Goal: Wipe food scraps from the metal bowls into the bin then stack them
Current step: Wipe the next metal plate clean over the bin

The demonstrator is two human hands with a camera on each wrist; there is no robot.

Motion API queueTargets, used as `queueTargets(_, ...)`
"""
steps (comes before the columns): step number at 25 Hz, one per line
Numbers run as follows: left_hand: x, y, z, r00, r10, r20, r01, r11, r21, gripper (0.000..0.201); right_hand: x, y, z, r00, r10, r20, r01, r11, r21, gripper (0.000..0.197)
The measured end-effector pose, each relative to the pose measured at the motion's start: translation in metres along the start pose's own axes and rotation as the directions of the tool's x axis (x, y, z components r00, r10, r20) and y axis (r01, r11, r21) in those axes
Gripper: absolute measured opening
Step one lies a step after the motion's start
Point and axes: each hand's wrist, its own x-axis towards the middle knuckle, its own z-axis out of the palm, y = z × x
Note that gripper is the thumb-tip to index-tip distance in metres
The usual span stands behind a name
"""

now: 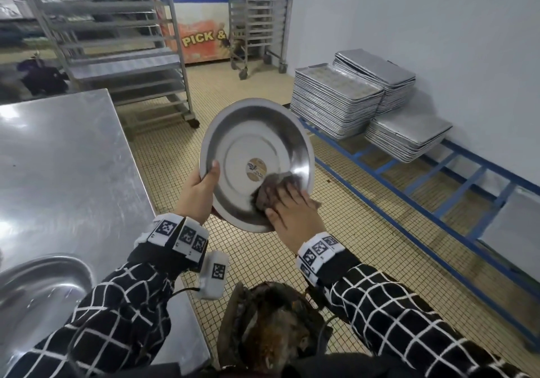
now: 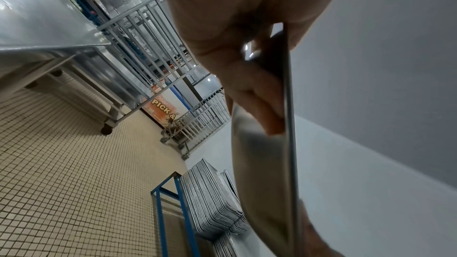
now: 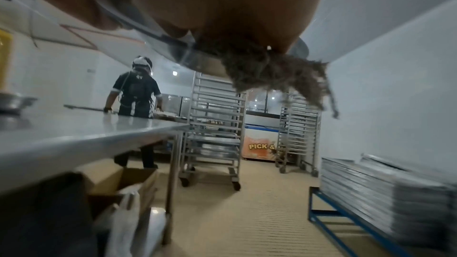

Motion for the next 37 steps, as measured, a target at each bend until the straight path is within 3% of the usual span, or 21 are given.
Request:
queueTargets(1,0.000,-0.001,0.001,1.000,0.007,-0.001,-0.007,1.000,0.001,0.019,0.000,-0.008,0.001,1.000,-0.008,0.002,0.008,0.999,0.037,0.071)
queueTargets(3,0.001,-0.001,0.003,1.000,0.010,-0.006,-0.010,1.000,0.011,0.019,-0.007,-0.038,0.005,0.997,-0.070,-0.033,0.076,0.958,0.276,0.059)
queueTargets(5,0.002,0.000,0.003,1.000,0.012,-0.003,-0.012,1.000,0.017,0.019,-0.017,-0.056,0.010,0.993,-0.068,-0.095,0.102,0.901,0.422,0.061)
queueTargets(8,0.001,-0.002,0.000,1.000,-0.003,-0.009,0.003,1.000,0.018,0.019,-0.017,-0.029,0.009,0.999,-0.012,-0.030,0.017,0.989,0.150,0.074)
queueTargets(10,0.001,-0.009,-0.002,0.998,-0.056,-0.002,0.056,0.998,0.040,0.022,-0.009,0.005,0.005,0.994,0.099,0.045,-0.097,0.994,-0.048,0.065)
queueTargets(12,0.000,-0.020,-0.002,0.992,-0.125,0.031,0.123,0.991,0.056,0.027,0.003,0.035,0.001,0.982,0.185,0.045,-0.178,0.976,-0.124,0.060)
queueTargets(15,0.000,-0.026,0.000,0.967,-0.247,0.062,0.244,0.969,0.044,0.035,0.019,0.061,-0.009,0.986,0.162,-0.040,-0.165,0.980,-0.110,0.060)
queueTargets(18,-0.002,-0.022,-0.001,0.954,-0.284,0.092,0.285,0.958,0.003,0.030,0.026,0.067,-0.016,0.976,0.127,-0.177,-0.113,0.990,0.089,0.057)
queueTargets(20,-0.004,-0.022,-0.005,0.952,-0.279,0.123,0.282,0.959,-0.007,0.029,0.029,0.067,-0.022,0.930,0.232,-0.286,-0.123,0.927,0.354,0.052)
queueTargets(22,-0.007,-0.025,-0.007,0.944,-0.292,0.151,0.296,0.955,-0.003,0.031,0.030,0.068,-0.029,0.889,0.330,-0.318,-0.133,0.850,0.509,0.043)
queueTargets(24,-0.007,-0.028,-0.009,0.938,-0.304,0.164,0.310,0.951,-0.014,0.031,0.029,0.069,-0.031,0.869,0.367,-0.333,-0.127,0.815,0.566,0.032)
queueTargets(28,-0.007,-0.032,-0.009,0.944,-0.315,0.102,0.322,0.945,-0.057,0.026,0.021,0.065,-0.024,0.849,0.485,-0.211,-0.248,0.717,0.651,0.021)
queueTargets(30,-0.008,-0.034,-0.005,0.953,-0.298,0.057,0.303,0.947,-0.107,0.024,0.013,0.058,-0.022,0.800,0.582,-0.149,-0.300,0.602,0.740,0.019)
queueTargets(33,-0.011,-0.036,0.007,0.964,-0.266,-0.013,0.260,0.951,-0.166,0.022,-0.001,0.043,-0.016,0.675,0.730,-0.107,-0.325,0.424,0.846,0.018)
queueTargets(35,-0.015,-0.038,0.015,0.964,-0.262,-0.032,0.251,0.947,-0.200,0.021,-0.008,0.040,-0.019,0.632,0.765,-0.124,-0.310,0.397,0.864,0.020)
queueTargets(37,-0.016,-0.043,0.018,0.955,-0.291,0.053,0.296,0.935,-0.197,0.026,-0.011,0.049,-0.032,0.641,0.752,-0.154,-0.275,0.412,0.869,0.022)
